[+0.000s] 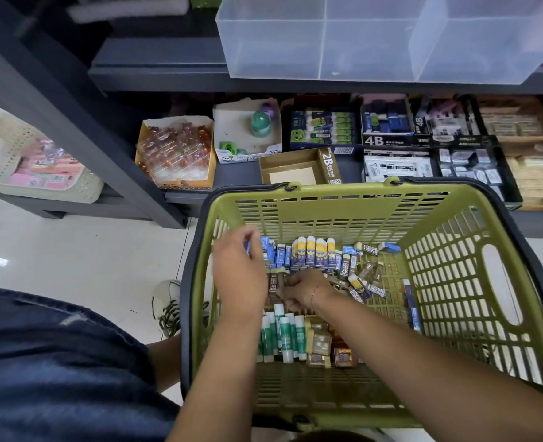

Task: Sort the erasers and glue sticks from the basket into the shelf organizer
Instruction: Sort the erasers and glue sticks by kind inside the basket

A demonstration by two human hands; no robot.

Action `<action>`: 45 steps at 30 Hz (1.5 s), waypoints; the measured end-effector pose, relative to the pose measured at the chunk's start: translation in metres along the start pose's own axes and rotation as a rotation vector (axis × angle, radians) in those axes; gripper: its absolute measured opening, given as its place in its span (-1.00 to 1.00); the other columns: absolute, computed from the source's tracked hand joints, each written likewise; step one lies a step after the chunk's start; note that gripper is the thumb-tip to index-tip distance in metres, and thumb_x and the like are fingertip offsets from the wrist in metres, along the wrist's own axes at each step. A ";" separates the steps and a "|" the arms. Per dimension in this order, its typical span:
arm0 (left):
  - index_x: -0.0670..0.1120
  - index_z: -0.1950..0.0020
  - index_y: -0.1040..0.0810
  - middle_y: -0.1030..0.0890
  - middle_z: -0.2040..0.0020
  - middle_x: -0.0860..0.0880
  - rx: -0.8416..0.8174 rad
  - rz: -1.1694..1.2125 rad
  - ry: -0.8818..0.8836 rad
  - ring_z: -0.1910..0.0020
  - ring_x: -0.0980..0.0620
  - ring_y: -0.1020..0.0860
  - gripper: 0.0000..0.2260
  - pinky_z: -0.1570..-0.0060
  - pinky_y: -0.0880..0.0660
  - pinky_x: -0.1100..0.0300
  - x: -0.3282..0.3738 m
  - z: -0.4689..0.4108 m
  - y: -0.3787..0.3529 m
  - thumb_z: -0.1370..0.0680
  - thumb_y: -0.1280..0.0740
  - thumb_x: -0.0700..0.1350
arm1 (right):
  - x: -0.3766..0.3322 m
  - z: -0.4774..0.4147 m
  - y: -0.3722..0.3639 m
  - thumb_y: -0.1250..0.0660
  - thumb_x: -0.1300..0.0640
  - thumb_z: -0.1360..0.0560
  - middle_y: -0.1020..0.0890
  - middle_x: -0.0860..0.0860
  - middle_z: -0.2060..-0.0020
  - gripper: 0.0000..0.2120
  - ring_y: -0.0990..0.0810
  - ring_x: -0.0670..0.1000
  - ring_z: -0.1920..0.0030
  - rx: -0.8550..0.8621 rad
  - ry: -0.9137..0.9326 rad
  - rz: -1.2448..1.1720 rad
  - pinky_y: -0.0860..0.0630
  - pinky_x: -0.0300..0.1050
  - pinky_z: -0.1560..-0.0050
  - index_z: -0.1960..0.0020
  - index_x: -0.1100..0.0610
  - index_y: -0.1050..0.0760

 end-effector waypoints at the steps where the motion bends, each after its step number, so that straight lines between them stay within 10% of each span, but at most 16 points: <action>1: -0.06 -0.03 -0.62 -0.58 0.06 0.00 0.121 -0.064 -0.077 0.07 0.02 -0.47 -0.89 0.08 -0.36 0.20 0.011 -0.010 0.021 -0.58 -0.30 -0.15 | -0.003 -0.003 -0.003 -0.44 0.20 -0.47 -0.61 0.10 0.43 -0.61 -0.56 -0.03 0.45 0.009 0.003 0.004 -0.64 -0.12 0.22 -0.22 0.37 -0.48; 4: -0.08 -0.20 -0.55 -0.55 -0.12 -0.11 0.266 -0.192 0.038 -0.12 -0.16 -0.45 -0.77 -0.02 -0.29 0.07 -0.007 -0.030 0.058 -0.57 -0.32 -0.05 | -0.014 -0.008 -0.009 -0.41 0.15 -0.50 -0.66 0.21 0.22 -0.78 -0.56 0.03 0.37 0.032 0.026 0.077 -0.62 0.02 -0.01 -0.02 0.31 -0.56; 9: -0.06 -0.27 -0.51 -0.61 -0.10 -0.16 0.028 -0.173 0.244 -0.06 -0.23 -0.52 -0.69 0.18 -0.30 0.11 -0.042 -0.030 0.039 -0.68 -0.07 0.01 | -0.023 -0.010 -0.016 -0.33 0.08 -0.54 -0.66 0.25 0.03 -0.76 -0.61 0.12 0.17 0.021 0.121 0.214 -0.59 0.12 -0.06 0.03 0.27 -0.61; 17: -0.06 -0.29 -0.51 -0.61 -0.09 -0.18 0.057 -0.180 0.218 -0.05 -0.24 -0.52 -0.68 0.18 -0.28 0.10 -0.042 -0.032 0.039 -0.68 -0.06 0.01 | 0.007 0.020 0.042 -0.27 0.18 -0.57 -0.61 0.07 0.13 -0.89 -0.60 -0.03 0.14 -0.219 0.059 0.176 -0.56 -0.25 0.17 -0.04 0.18 -0.53; 23: -0.08 -0.32 -0.49 -0.59 -0.13 -0.21 0.115 -0.257 0.199 -0.08 -0.28 -0.51 -0.67 0.16 -0.34 0.04 -0.040 -0.032 0.040 -0.68 -0.07 -0.01 | 0.047 0.007 0.187 -0.37 0.12 -0.52 -0.60 0.14 0.09 -0.90 -0.55 0.01 0.21 0.195 0.007 0.106 -0.56 -0.11 0.14 0.05 0.15 -0.52; 27: -0.16 -0.26 -0.49 -0.50 -0.17 -0.14 0.305 -0.101 -0.141 -0.16 -0.08 -0.42 -0.75 -0.09 -0.38 0.05 0.019 -0.015 0.038 -0.62 -0.18 -0.19 | 0.044 0.000 0.179 -0.55 0.09 -0.35 -0.28 0.16 -0.37 -0.22 -0.44 0.18 -0.26 0.283 0.114 0.306 -0.42 0.00 -0.27 -0.45 0.12 -0.24; 30: -0.10 -0.12 -0.57 -0.57 -0.02 0.00 -0.026 -0.004 -0.246 0.01 0.12 -0.45 -0.82 -0.04 -0.48 0.12 0.048 0.010 -0.025 -0.62 -0.19 -0.19 | 0.052 -0.006 0.154 -0.56 -0.14 -0.26 -0.14 0.14 -0.45 0.01 -0.33 0.26 -0.38 0.321 0.066 0.518 -0.38 0.15 -0.34 -0.51 -0.06 -0.03; 35: -0.05 -0.16 -0.56 -0.60 -0.16 -0.01 -0.882 -0.036 0.113 0.02 0.09 -0.51 -0.82 -0.02 -0.43 0.23 -0.016 0.082 -0.137 -0.65 -0.19 -0.09 | 0.048 -0.007 0.147 -0.49 -0.26 -0.29 -0.19 0.17 -0.40 -0.08 -0.35 0.23 -0.35 0.427 0.037 0.814 -0.43 0.08 -0.23 -0.44 0.03 -0.09; 41: 0.02 -0.37 -0.45 -0.41 -0.41 -0.02 -1.097 -0.068 0.241 -0.28 0.00 -0.43 -0.68 -0.22 -0.36 0.14 -0.046 0.113 -0.160 -0.62 -0.27 -0.01 | 0.061 -0.011 0.129 -0.42 -0.27 -0.36 0.18 0.16 -0.53 -0.08 -0.19 0.25 -0.46 0.363 -0.006 0.955 -0.45 0.07 -0.28 -0.52 -0.09 0.04; 45: 0.00 -0.47 -0.34 -0.37 -0.43 -0.03 -1.221 -0.145 0.185 -0.33 -0.02 -0.40 -0.51 -0.25 -0.34 0.18 -0.051 0.130 -0.168 -0.56 -0.34 0.04 | 0.060 -0.009 0.136 -0.44 -0.16 -0.40 -0.13 0.17 -0.42 -0.38 -0.40 0.25 -0.30 0.409 0.064 0.868 -0.57 0.03 -0.08 -0.34 -0.08 -0.23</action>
Point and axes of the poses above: each hand's wrist, its own z-axis away from the middle knuckle, its own y-axis out of the back of the hand, x = y × z, the point moved 10 cm from there along -z, towards the middle knuckle
